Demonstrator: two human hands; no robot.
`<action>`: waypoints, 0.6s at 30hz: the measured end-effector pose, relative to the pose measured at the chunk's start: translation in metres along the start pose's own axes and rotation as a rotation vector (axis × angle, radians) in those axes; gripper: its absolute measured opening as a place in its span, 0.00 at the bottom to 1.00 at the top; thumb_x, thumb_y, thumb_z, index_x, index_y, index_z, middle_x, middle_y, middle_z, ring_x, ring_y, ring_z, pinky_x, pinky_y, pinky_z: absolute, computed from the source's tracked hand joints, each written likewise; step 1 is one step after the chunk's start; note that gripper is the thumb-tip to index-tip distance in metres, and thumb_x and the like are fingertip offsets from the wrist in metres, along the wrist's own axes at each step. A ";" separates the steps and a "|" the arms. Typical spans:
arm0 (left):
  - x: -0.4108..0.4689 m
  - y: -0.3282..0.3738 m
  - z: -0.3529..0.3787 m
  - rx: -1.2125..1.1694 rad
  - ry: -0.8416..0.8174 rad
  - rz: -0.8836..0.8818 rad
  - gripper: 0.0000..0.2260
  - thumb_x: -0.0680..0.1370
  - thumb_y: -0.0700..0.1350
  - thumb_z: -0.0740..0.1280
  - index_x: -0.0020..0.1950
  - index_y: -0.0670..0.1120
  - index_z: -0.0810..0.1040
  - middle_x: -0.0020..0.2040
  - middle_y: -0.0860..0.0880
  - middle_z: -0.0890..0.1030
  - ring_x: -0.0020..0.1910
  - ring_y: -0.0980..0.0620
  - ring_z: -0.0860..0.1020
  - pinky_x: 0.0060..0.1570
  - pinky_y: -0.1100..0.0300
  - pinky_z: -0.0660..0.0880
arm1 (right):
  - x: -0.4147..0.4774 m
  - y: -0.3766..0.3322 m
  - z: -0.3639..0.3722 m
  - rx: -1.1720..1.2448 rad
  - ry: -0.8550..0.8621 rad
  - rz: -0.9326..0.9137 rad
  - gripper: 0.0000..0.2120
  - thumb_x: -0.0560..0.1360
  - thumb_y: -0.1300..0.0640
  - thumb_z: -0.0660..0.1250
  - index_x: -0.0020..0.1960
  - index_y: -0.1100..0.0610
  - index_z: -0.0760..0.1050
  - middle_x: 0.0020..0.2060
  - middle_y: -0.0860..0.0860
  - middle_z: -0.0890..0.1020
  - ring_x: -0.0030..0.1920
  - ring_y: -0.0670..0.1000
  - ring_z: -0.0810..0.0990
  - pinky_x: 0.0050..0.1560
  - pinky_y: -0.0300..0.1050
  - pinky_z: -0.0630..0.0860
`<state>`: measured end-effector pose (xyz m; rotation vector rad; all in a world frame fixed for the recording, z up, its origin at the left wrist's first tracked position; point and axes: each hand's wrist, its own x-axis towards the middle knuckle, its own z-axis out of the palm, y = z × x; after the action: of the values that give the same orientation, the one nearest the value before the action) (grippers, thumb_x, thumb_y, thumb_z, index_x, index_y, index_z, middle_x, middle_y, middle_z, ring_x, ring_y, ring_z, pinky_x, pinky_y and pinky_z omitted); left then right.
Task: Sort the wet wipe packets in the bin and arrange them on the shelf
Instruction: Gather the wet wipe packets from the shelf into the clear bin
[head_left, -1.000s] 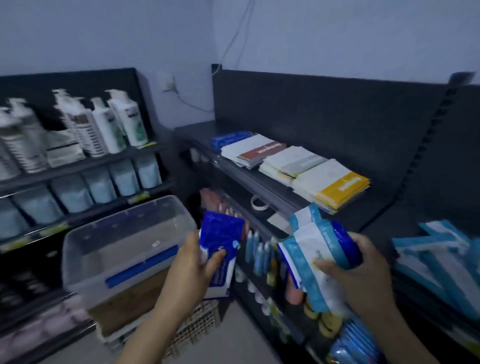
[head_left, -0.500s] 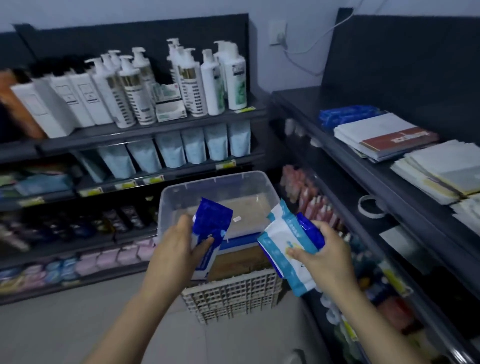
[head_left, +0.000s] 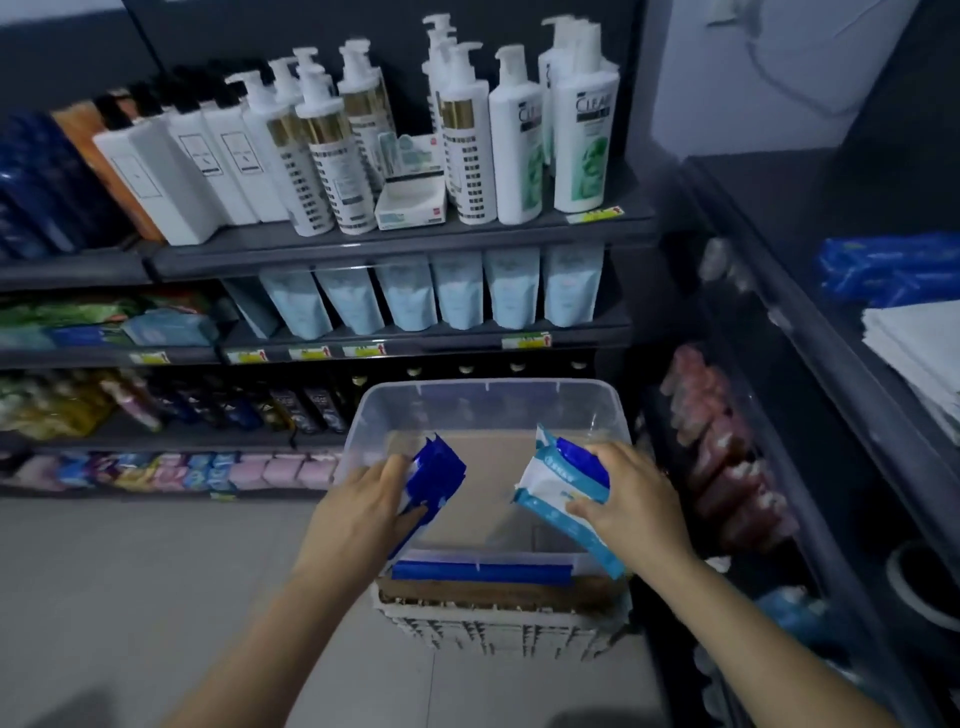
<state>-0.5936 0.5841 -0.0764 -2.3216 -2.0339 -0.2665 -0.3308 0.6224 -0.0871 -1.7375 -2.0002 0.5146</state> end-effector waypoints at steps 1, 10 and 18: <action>0.006 -0.002 0.008 0.014 -0.039 -0.019 0.17 0.71 0.49 0.74 0.53 0.43 0.74 0.45 0.45 0.82 0.41 0.44 0.79 0.29 0.58 0.69 | 0.009 0.002 0.005 -0.023 -0.030 -0.014 0.23 0.69 0.51 0.74 0.61 0.50 0.71 0.58 0.44 0.74 0.59 0.48 0.72 0.53 0.41 0.69; 0.076 -0.030 0.066 0.143 -0.301 0.088 0.19 0.76 0.51 0.68 0.63 0.47 0.69 0.57 0.47 0.78 0.54 0.45 0.77 0.43 0.54 0.75 | 0.070 0.014 0.057 -0.259 -0.294 -0.085 0.23 0.72 0.52 0.69 0.65 0.48 0.66 0.62 0.43 0.71 0.63 0.47 0.67 0.48 0.38 0.63; 0.131 -0.060 0.129 0.262 -0.584 0.343 0.23 0.79 0.43 0.61 0.73 0.48 0.59 0.68 0.45 0.69 0.66 0.43 0.68 0.61 0.49 0.67 | 0.098 0.019 0.100 -0.460 -0.478 0.008 0.22 0.72 0.61 0.66 0.64 0.52 0.68 0.59 0.49 0.72 0.63 0.52 0.69 0.51 0.47 0.71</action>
<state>-0.6235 0.7394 -0.1875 -2.7135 -1.6473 0.7210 -0.3820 0.7232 -0.1728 -2.0309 -2.6104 0.5412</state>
